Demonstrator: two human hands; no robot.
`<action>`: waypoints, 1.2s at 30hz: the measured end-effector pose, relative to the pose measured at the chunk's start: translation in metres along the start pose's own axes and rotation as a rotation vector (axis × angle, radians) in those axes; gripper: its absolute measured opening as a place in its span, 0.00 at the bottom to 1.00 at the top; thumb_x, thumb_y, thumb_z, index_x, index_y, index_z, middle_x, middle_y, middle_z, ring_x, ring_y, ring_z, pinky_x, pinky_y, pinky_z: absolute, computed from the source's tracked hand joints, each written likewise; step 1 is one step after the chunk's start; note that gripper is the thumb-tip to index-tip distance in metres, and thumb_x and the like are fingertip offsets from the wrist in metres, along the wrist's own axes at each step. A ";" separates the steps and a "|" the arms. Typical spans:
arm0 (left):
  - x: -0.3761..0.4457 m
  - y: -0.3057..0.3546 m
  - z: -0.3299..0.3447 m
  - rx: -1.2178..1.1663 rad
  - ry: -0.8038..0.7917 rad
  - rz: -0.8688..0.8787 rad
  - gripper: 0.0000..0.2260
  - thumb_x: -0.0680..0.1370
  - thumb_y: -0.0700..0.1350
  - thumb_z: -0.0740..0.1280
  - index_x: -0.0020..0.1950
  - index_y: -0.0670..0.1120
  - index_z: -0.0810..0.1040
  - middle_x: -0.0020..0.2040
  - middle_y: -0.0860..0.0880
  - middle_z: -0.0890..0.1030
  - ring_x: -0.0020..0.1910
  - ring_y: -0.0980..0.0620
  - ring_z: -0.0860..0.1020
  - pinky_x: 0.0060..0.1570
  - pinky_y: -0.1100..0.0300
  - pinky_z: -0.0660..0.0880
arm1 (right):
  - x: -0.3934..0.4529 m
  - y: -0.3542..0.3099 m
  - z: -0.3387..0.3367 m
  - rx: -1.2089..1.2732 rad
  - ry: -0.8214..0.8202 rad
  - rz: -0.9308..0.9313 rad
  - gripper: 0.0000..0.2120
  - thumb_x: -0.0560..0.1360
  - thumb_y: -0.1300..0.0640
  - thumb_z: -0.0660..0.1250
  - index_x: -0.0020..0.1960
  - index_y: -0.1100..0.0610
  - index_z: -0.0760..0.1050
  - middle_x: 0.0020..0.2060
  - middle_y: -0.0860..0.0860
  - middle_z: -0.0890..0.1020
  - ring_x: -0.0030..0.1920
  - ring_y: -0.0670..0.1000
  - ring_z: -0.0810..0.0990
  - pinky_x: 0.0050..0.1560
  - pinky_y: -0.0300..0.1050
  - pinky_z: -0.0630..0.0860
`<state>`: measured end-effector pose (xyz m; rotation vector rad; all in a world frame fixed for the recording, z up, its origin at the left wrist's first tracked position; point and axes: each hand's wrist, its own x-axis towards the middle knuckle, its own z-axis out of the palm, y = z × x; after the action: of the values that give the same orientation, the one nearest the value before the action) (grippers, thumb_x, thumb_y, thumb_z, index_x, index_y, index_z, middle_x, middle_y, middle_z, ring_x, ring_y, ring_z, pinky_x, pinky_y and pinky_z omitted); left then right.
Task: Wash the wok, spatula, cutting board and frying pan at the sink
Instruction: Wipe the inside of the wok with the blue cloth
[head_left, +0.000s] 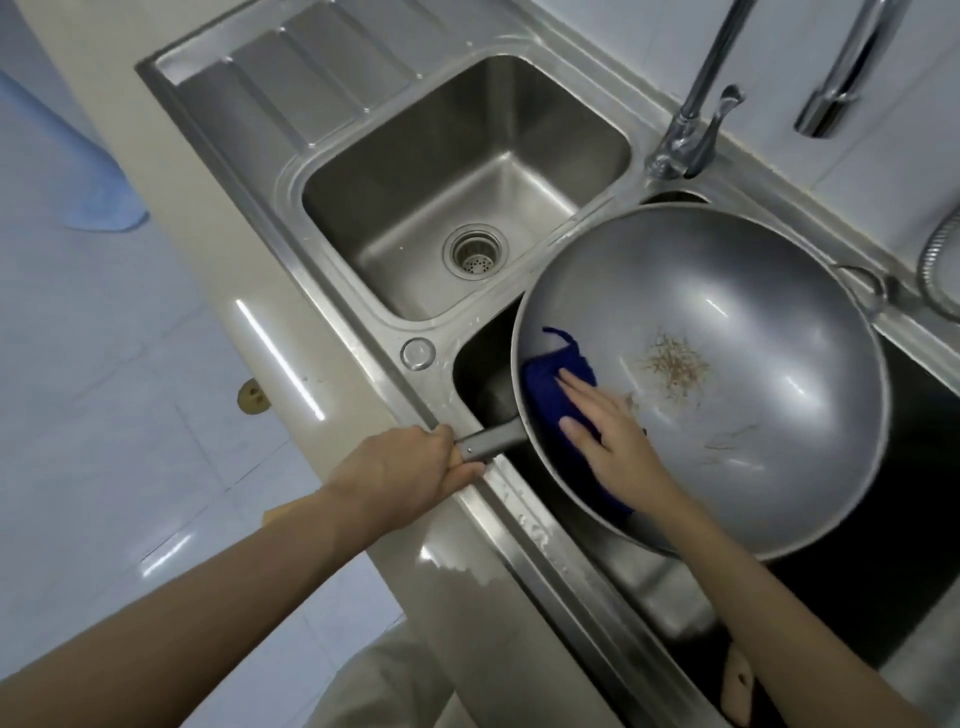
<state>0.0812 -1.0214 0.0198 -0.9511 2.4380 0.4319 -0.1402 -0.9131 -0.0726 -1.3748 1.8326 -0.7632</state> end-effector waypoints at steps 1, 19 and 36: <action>0.000 -0.001 0.000 -0.016 -0.004 0.001 0.26 0.76 0.67 0.49 0.53 0.47 0.71 0.44 0.48 0.79 0.43 0.48 0.79 0.45 0.52 0.77 | -0.015 0.002 -0.008 -0.025 -0.059 0.000 0.21 0.81 0.52 0.58 0.73 0.49 0.63 0.72 0.40 0.64 0.71 0.46 0.61 0.72 0.40 0.53; 0.003 -0.001 0.006 -0.066 0.027 0.046 0.29 0.68 0.71 0.39 0.50 0.53 0.66 0.38 0.55 0.72 0.37 0.54 0.74 0.38 0.61 0.72 | -0.018 0.033 -0.009 -0.257 0.126 0.019 0.21 0.79 0.47 0.54 0.67 0.52 0.73 0.68 0.44 0.72 0.61 0.49 0.69 0.66 0.37 0.60; 0.007 -0.011 0.018 -0.178 0.050 0.023 0.47 0.54 0.78 0.24 0.54 0.56 0.67 0.38 0.55 0.72 0.47 0.54 0.81 0.43 0.60 0.74 | 0.043 0.099 -0.097 -0.868 0.516 0.283 0.22 0.75 0.58 0.67 0.68 0.56 0.71 0.69 0.56 0.70 0.60 0.62 0.72 0.53 0.62 0.73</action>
<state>0.0903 -1.0250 -0.0004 -1.0189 2.4896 0.6492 -0.2816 -0.9249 -0.1045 -1.4241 2.9032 -0.1445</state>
